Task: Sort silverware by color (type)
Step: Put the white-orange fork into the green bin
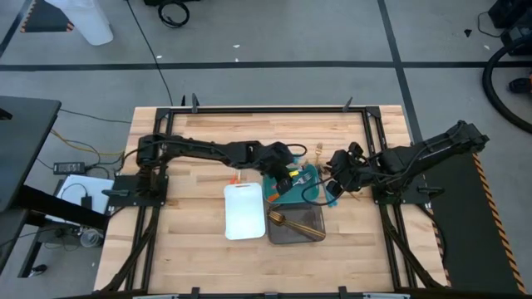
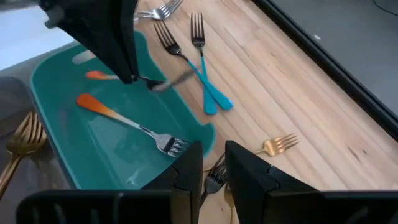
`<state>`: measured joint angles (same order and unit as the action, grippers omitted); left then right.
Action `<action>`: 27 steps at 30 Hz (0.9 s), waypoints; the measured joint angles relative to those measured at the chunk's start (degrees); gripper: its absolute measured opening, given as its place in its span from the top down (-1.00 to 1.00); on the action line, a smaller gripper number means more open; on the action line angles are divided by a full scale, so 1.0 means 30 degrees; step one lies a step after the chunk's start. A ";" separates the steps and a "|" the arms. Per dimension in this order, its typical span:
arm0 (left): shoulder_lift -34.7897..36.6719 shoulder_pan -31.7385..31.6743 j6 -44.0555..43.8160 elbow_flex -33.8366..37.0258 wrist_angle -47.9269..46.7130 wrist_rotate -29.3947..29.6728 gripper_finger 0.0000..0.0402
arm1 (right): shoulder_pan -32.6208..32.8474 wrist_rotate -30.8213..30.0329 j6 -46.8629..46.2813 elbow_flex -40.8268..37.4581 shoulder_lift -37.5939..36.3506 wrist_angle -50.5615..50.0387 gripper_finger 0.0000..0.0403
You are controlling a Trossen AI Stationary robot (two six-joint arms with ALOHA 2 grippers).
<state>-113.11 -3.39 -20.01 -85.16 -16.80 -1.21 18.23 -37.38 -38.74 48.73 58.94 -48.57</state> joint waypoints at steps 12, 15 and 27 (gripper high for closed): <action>-0.3605 -0.0190 0.0778 -0.4087 -0.5073 -0.0110 0.94 | 0.0538 0.0420 -0.0141 0.0000 -0.0500 -0.0120 0.61; -0.4050 -0.0230 0.1265 -0.4139 -0.4957 -0.0750 0.94 | 0.0807 0.0374 -0.0220 0.0000 -0.0504 -0.0096 0.61; -0.4593 -0.0178 0.2800 -0.4139 -0.4770 -0.0723 0.70 | 0.1607 -0.0149 -0.0605 0.0000 -0.0504 -0.0042 0.61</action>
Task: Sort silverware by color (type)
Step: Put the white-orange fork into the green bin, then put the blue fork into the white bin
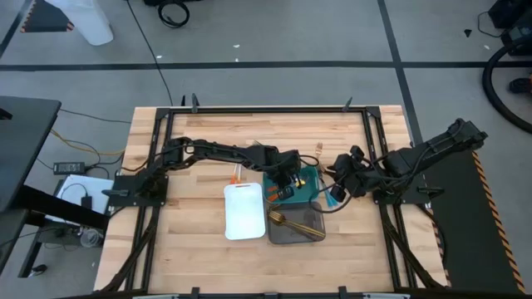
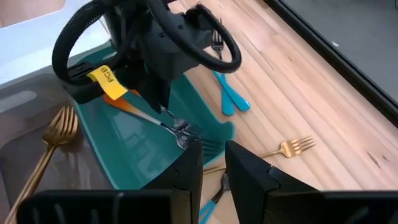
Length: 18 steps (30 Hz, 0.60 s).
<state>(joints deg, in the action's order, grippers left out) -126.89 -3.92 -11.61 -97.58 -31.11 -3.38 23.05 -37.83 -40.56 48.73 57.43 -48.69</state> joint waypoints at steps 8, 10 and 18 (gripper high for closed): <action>0.1883 -0.0128 0.2855 0.0015 -0.1818 0.0253 0.42 | 0.0189 -0.1092 0.0072 -0.0311 0.0007 0.0017 0.61; 0.2485 -0.0273 0.3499 0.0015 -0.2351 0.0622 0.42 | 0.0126 -0.1092 0.0331 -0.0313 0.0007 0.0078 0.61; 0.4642 -0.1450 0.4590 0.1424 -0.3202 0.2053 0.41 | -0.0231 -0.1843 0.2226 -0.0321 -0.0008 0.0382 0.61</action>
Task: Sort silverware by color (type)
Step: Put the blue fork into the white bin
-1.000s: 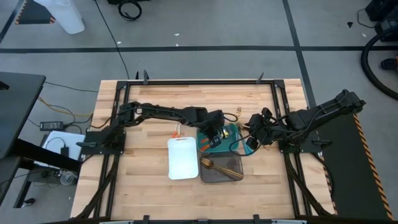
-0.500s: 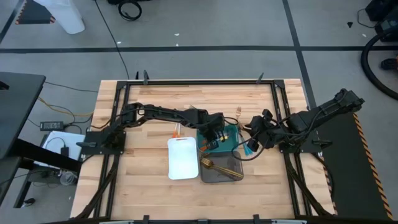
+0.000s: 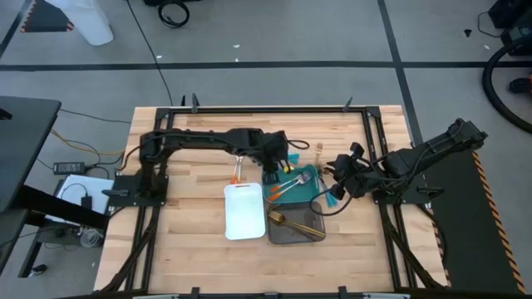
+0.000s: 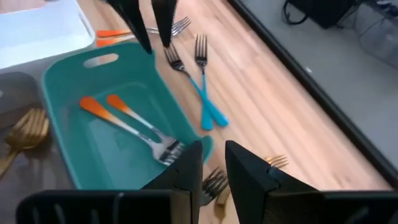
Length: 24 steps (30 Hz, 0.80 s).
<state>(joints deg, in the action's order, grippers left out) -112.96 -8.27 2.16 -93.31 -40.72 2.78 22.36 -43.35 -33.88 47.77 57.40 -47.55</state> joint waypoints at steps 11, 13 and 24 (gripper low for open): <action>0.3722 -0.1160 -0.1948 0.5340 0.2235 0.0514 0.41 | -0.2336 0.0395 0.3987 -0.0007 -0.0028 0.1835 0.61; 0.3838 -0.1386 -0.1985 0.5666 0.1905 0.0857 0.41 | -0.2958 0.0907 0.4836 -0.0007 -0.0028 0.2338 0.61; 0.4995 -0.1375 -0.0082 0.8036 0.4401 0.1739 0.41 | -0.6237 0.4084 0.7617 -0.0007 0.0087 0.5403 0.61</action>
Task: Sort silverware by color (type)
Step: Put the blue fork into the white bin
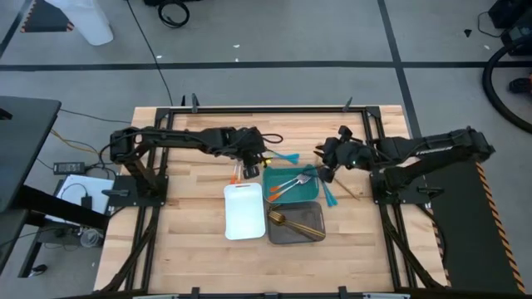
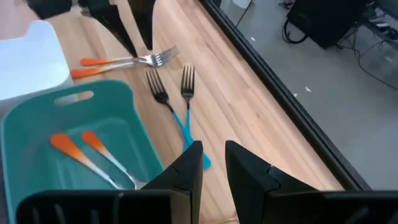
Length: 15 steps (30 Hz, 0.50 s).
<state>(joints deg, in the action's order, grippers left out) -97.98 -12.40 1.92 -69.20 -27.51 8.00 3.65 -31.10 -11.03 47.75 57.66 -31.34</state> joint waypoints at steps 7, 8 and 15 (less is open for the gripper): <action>0.0323 -0.0220 0.1246 0.0205 0.0101 0.0120 0.41 | -0.1318 0.1410 0.0210 0.0000 0.0951 0.0926 0.61; 0.0416 -0.0163 0.1577 0.0240 0.0489 0.0114 0.41 | -0.1419 0.1403 0.0067 0.0000 0.1200 0.1098 0.61; 0.1991 -0.0106 0.2599 0.2256 0.2975 0.0204 0.41 | -0.1803 0.1784 -0.2519 0.0000 0.2787 0.0379 0.61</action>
<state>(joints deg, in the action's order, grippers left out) -92.01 -12.72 9.72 -62.43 -18.59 8.61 -1.76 -25.75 -18.59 47.75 66.02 -30.20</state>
